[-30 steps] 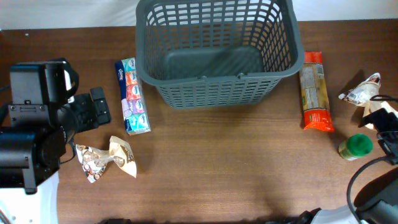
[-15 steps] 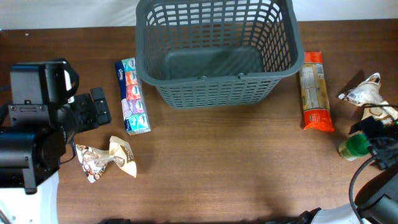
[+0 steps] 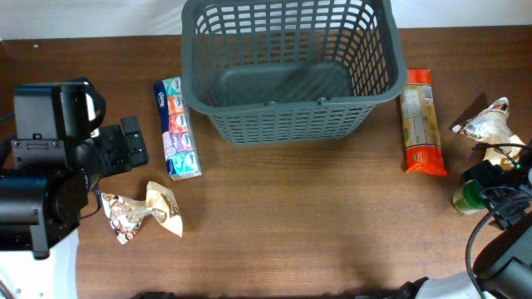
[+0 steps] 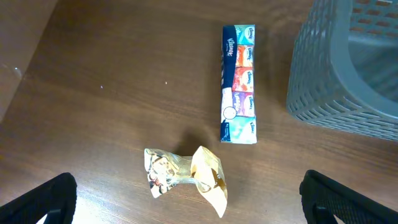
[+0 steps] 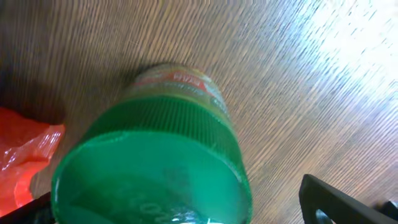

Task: Pack container
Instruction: 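Move the right gripper down onto the green-lidded jar and grasp it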

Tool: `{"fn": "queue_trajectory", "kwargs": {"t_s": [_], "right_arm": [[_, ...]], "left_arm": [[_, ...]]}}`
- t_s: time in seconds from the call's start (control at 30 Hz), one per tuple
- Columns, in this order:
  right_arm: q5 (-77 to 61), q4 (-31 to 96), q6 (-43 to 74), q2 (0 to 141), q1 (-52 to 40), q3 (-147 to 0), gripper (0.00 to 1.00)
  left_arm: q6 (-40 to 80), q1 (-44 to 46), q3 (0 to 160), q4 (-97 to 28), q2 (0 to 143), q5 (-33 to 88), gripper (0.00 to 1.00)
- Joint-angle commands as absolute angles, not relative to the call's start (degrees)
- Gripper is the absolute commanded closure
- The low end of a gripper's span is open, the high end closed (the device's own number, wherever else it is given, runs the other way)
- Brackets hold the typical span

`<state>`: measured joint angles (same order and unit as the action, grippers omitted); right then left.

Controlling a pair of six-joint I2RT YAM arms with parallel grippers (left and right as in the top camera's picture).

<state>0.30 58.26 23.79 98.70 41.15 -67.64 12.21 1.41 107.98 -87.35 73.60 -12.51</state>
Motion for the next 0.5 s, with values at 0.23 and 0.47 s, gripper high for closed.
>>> {"fn": "queue_trajectory", "kwargs": {"t_s": [0.23, 0.47], "right_arm": [[1.96, 56.12, 24.05, 98.98, 40.77, -67.72, 0.01], [0.36, 55.75, 24.01, 102.08, 40.75, -67.70, 0.01]], "left_arm": [[11.92, 0.95, 108.05, -87.22, 73.65, -13.72, 0.01], [11.92, 0.95, 108.05, -87.20, 73.65, -14.85, 0.01]]}}
